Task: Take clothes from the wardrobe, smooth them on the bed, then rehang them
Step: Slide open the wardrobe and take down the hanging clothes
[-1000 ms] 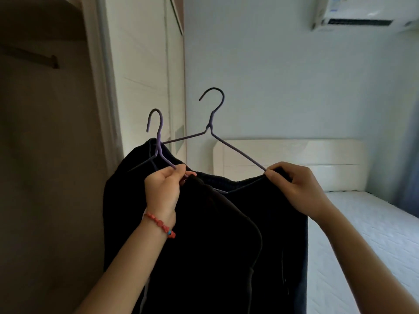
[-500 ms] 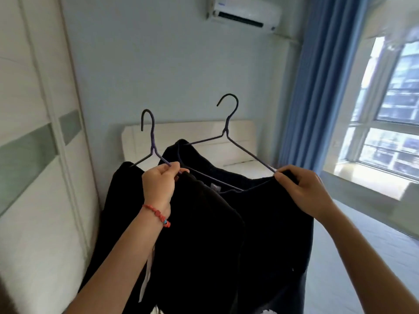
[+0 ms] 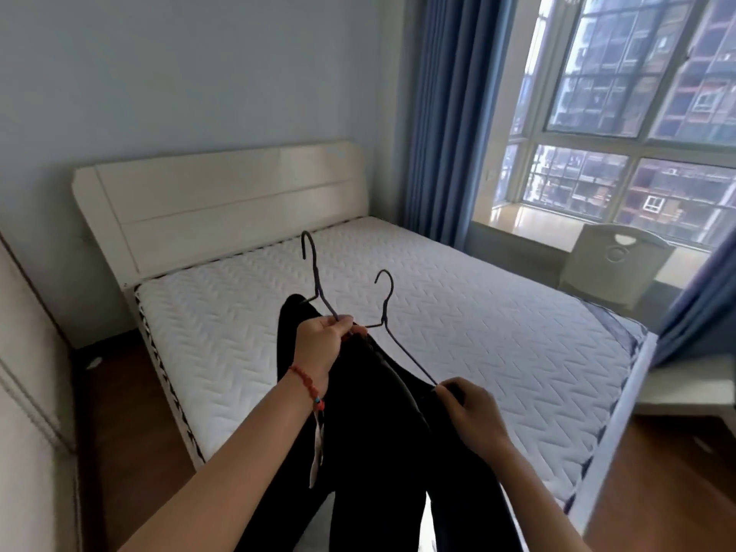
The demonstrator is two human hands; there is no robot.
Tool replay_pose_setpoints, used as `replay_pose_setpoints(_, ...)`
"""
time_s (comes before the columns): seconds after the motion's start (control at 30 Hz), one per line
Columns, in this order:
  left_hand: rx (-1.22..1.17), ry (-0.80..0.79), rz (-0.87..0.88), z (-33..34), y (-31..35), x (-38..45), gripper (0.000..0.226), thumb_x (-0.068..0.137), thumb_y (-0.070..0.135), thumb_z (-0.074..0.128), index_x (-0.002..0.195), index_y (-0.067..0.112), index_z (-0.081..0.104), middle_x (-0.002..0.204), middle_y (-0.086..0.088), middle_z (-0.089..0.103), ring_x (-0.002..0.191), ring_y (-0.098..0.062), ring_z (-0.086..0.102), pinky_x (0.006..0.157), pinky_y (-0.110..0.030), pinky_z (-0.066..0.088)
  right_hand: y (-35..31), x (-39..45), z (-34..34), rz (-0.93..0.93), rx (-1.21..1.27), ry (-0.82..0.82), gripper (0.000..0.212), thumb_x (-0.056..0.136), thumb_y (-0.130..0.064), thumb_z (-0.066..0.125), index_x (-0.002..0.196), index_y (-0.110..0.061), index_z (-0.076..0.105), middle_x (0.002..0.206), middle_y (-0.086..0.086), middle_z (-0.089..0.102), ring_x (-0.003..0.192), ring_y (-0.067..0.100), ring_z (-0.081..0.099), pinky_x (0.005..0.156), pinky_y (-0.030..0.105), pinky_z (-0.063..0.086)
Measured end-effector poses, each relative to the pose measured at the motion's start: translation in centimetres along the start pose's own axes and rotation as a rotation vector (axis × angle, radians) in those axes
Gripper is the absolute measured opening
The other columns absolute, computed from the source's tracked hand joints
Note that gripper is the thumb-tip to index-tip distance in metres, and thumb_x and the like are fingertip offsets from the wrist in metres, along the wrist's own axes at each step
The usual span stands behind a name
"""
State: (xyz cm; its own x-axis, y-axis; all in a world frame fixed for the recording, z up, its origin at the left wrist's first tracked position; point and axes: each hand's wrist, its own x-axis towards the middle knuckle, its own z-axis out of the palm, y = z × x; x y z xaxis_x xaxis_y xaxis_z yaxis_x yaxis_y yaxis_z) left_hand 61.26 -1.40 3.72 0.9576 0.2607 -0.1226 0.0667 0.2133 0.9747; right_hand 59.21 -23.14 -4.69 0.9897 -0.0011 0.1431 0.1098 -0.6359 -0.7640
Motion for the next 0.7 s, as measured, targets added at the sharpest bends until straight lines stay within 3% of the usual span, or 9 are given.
replay_pose_setpoints(0.13, 0.071, -0.013, -0.192, 1.3, -7.7, 1.1, 0.033, 0.089, 0.006, 0.054, 0.057, 0.006, 0.064, 0.046, 0.002, 0.067, 0.058, -0.020, 0.059, 0.062, -0.025, 0.052, 4.9, -1.8, 2.3, 0.209, -0.010, -0.027, 0.017, 0.089, -0.029, 0.054, 0.088, -0.017, 0.066, 0.088, -0.001, 0.070, 0.090, 0.019, 0.064, 0.076, 0.029, 0.046)
replay_pose_setpoints(0.23, 0.130, 0.001, -0.325, 2.0, -12.6, 1.2, 0.026, 0.088, -0.001, 0.053, 0.062, 0.000, 0.057, 0.050, -0.005, 0.064, 0.060, -0.021, 0.056, 0.066, -0.028, 0.050, 8.2, -3.2, 3.4, 0.368, -0.033, -0.058, 0.019, 0.090, -0.030, 0.053, 0.095, -0.014, 0.064, 0.097, 0.006, 0.070, 0.097, 0.023, 0.062, 0.079, 0.031, 0.044)
replay_pose_setpoints(0.37, 0.242, -0.072, -0.542, 2.2, -17.3, -0.1, 0.020, 0.084, 0.003, 0.058, 0.065, 0.005, 0.053, 0.053, -0.004, 0.054, 0.048, -0.014, 0.048, 0.047, -0.020, 0.041, 11.4, -5.1, 4.1, 0.545, -0.037, -0.167, 0.024, 0.089, -0.018, 0.053, 0.111, -0.010, 0.058, 0.099, 0.012, 0.067, 0.095, 0.025, 0.061, 0.082, 0.031, 0.044)
replay_pose_setpoints(0.43, 0.275, -0.132, -0.624, 2.1, -18.6, -0.9, 0.018, 0.088, 0.010, 0.055, 0.071, 0.010, 0.051, 0.065, -0.001, 0.051, 0.057, -0.011, 0.047, 0.052, -0.022, 0.037, 12.1, -5.6, 4.2, 0.571, -0.046, -0.178, 0.029, 0.087, -0.013, 0.052, 0.115, -0.010, 0.058, 0.100, 0.012, 0.067, 0.095, 0.023, 0.060, 0.079, 0.028, 0.042)
replay_pose_setpoints(0.53, 0.356, -0.144, -0.534, 1.3, -18.8, -1.3, 0.007, 0.088, 0.008, 0.054, 0.089, 0.007, 0.061, 0.074, -0.002, 0.053, 0.066, -0.011, 0.048, 0.061, -0.024, 0.038, 11.6, -5.4, 4.4, 0.533, -0.062, -0.189, 0.029, 0.087, -0.017, 0.052, 0.115, -0.013, 0.059, 0.098, 0.007, 0.068, 0.095, 0.023, 0.060, 0.075, 0.025, 0.040)
replay_pose_setpoints(0.63, 0.574, -0.173, -0.355, -1.8, -17.9, -1.6, 0.029, 0.086, 0.011, 0.059, 0.114, 0.001, 0.061, 0.107, -0.010, 0.065, 0.100, -0.021, 0.060, 0.091, -0.029, 0.044, 10.1, -4.7, 5.6, 0.470, -0.065, -0.257, 0.030, 0.088, -0.022, 0.053, 0.118, -0.016, 0.058, 0.082, -0.002, 0.061, 0.082, 0.016, 0.056, 0.073, 0.023, 0.038)
replay_pose_setpoints(0.7, 0.751, -0.178, -0.254, -5.6, -16.8, -2.0, 0.032, 0.087, 0.018, 0.059, 0.116, 0.004, 0.061, 0.117, -0.011, 0.065, 0.110, -0.021, 0.059, 0.095, -0.023, 0.040, 8.8, -4.2, 7.2, 0.415, -0.083, -0.308, 0.032, 0.088, -0.025, 0.054, 0.119, -0.017, 0.057, 0.085, -0.003, 0.062, 0.085, 0.016, 0.058, 0.074, 0.022, 0.038)
